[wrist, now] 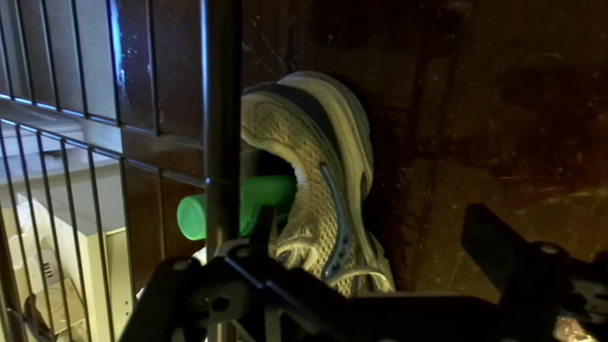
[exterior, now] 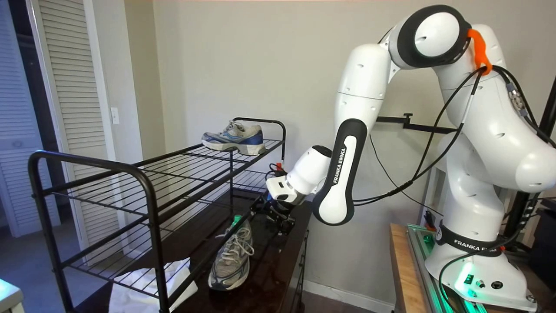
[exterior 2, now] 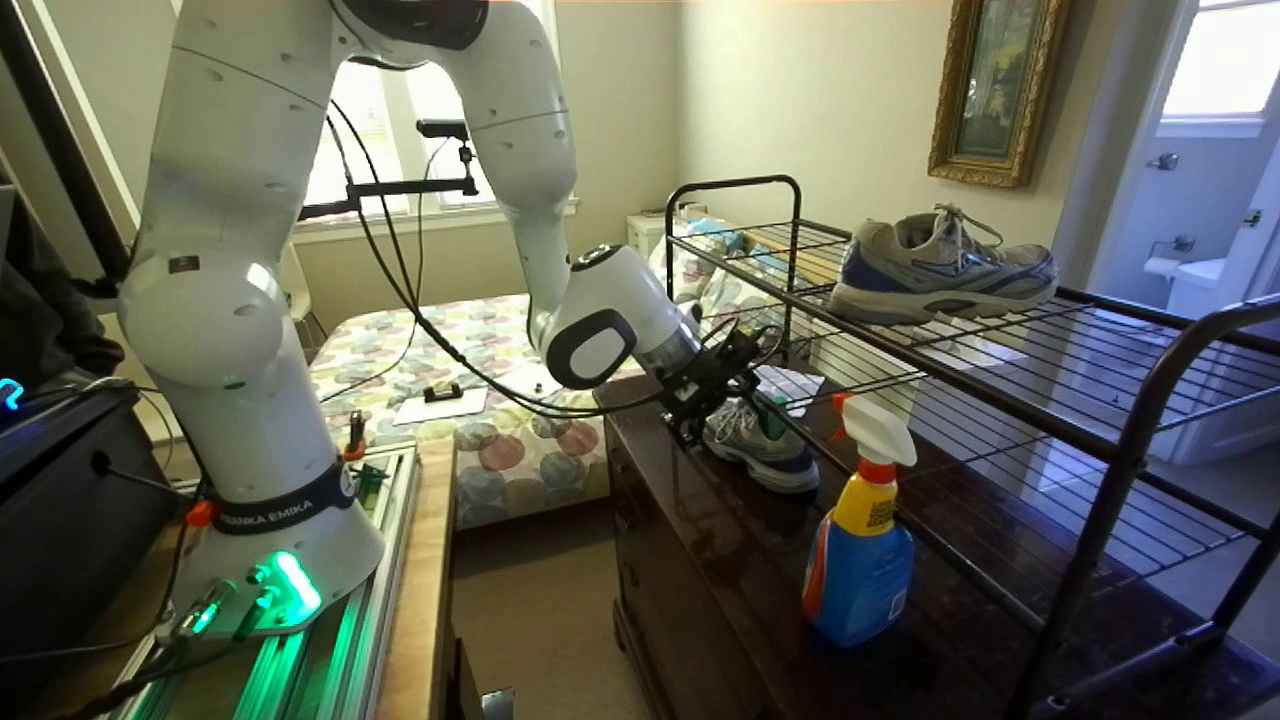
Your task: Put the sneakers on the topmost shelf.
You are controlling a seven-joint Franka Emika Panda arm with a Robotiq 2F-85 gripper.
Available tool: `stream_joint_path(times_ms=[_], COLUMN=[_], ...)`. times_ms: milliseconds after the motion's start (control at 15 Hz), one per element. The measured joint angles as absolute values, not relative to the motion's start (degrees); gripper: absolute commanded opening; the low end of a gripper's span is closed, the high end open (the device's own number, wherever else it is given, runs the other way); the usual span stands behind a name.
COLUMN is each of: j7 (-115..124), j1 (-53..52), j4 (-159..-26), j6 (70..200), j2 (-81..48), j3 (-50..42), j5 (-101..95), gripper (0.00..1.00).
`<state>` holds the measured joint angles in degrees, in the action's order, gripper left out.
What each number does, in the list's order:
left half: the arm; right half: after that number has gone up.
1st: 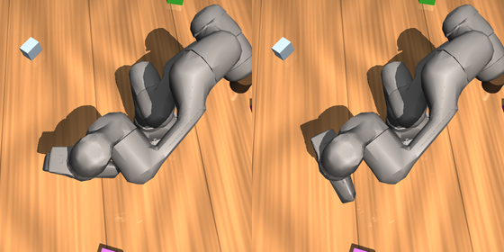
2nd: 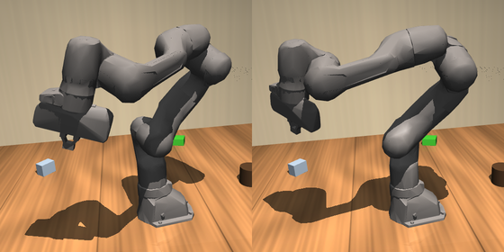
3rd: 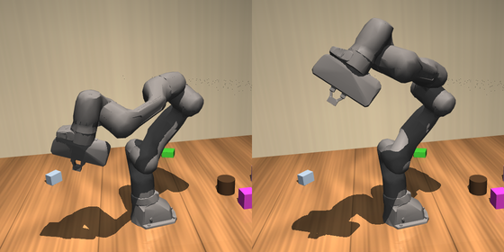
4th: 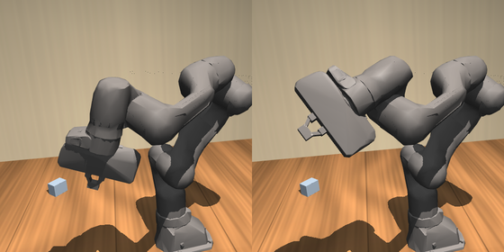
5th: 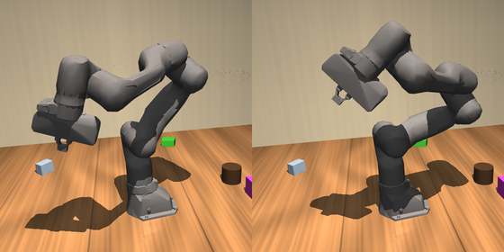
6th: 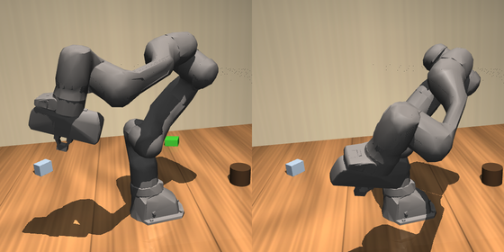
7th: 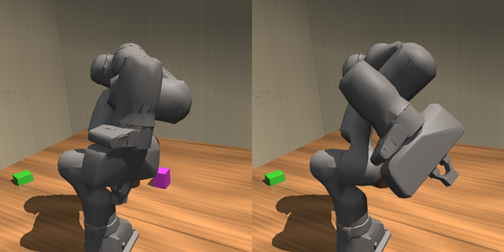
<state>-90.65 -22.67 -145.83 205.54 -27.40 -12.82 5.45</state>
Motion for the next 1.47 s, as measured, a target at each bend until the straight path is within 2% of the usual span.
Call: stream_joint_path(times_ms=[1400, 1467], j7=[-89.31, -89.25], j1=[-22.64, -22.64], j4=[-138.37, -138.01], j6=[208.72, 208.72], j2=[-36.16, -36.40], j3=[-12.66, -12.65], j5=[5.45, 5.45], gripper=[1.00, 0.95])
